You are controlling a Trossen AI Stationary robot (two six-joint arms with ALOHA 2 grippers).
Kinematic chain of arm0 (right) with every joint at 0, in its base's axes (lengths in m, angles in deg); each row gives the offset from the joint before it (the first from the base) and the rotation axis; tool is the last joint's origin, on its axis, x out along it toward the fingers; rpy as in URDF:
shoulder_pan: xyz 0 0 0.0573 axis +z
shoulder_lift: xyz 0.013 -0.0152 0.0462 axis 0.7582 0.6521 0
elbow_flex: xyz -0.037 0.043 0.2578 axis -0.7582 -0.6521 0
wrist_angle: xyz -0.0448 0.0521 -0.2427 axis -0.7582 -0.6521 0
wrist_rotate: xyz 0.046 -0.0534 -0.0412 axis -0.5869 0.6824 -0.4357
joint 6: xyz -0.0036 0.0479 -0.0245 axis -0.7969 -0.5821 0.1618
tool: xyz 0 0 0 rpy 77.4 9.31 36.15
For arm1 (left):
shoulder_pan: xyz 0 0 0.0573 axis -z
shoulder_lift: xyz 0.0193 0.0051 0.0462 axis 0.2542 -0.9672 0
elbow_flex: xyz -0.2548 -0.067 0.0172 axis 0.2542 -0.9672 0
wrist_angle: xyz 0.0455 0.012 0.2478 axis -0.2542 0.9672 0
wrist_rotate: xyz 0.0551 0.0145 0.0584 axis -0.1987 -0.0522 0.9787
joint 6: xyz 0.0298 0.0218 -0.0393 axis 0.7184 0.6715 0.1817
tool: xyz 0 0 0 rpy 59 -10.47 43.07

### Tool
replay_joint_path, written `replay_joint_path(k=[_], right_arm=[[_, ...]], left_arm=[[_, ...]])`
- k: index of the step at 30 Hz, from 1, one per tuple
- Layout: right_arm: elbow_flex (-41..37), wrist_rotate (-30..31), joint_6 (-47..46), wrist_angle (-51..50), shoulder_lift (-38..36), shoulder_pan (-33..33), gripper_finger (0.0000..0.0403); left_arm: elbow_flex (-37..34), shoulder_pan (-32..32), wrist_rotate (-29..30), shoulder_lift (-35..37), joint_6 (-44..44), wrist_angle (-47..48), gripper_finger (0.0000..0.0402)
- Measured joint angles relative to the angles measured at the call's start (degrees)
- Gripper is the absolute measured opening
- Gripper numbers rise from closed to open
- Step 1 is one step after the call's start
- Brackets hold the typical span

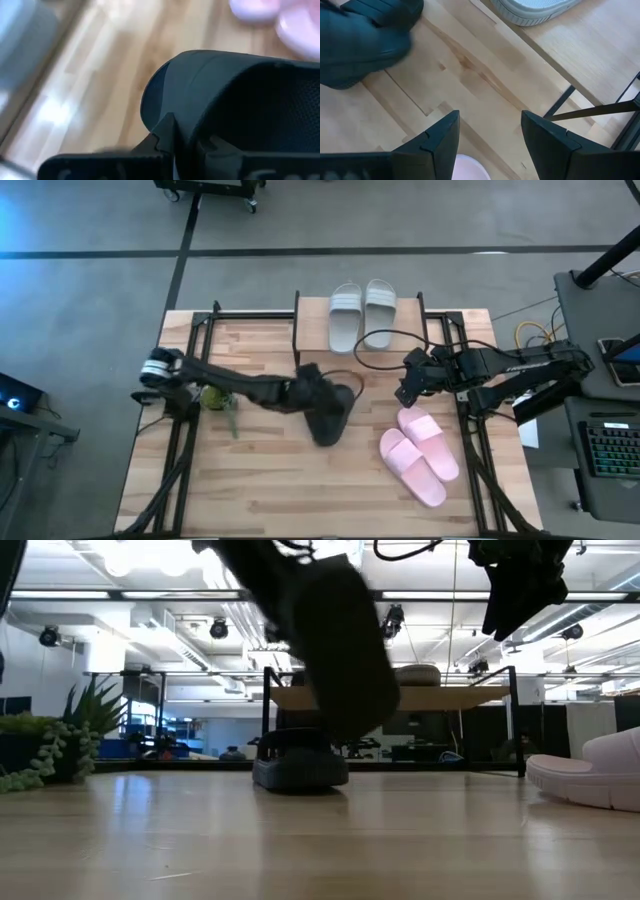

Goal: Pick and place slides into the shelf
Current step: Move the black right slipper to the top center of the table

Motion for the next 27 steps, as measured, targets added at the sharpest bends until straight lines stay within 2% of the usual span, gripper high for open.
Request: replay_joint_path(k=[3,5,11,14,17,22,27], right_arm=[[0.00,-0.06,0.00,-0.18,0.00,0.00,0.0203],[0.00,-0.30,0.00,-0.98,0.00,0.00,0.0203],[0.00,-0.46,0.00,-5.09,-0.07,0.00,0.0203],[0.00,-0.54,0.21,-6.53,-0.09,0.00,0.0203],[0.00,-2.03,1.88,-6.53,-0.13,0.00,0.0203],[0.00,-2.62,2.89,-6.31,-0.13,0.00,0.0203],[0.00,-3.02,3.06,-6.25,-0.17,0.00,0.0203]], left_arm=[[4.86,-0.64,0.73,-3.76,-0.20,-4.90,0.0001],[9.70,-0.23,3.63,-6.89,-1.43,-5.24,0.0001],[22.38,0.48,12.40,-18.20,-1.76,6.87,0.0001],[25.76,1.05,18.57,-22.16,-1.76,12.96,0.0001],[27.19,1.37,22.52,-23.78,-1.79,14.73,0.0005],[27.12,1.20,21.91,-23.67,-4.60,16.40,0.0049],[26.80,1.00,20.69,-23.64,-13.49,25.30,0.0127]])
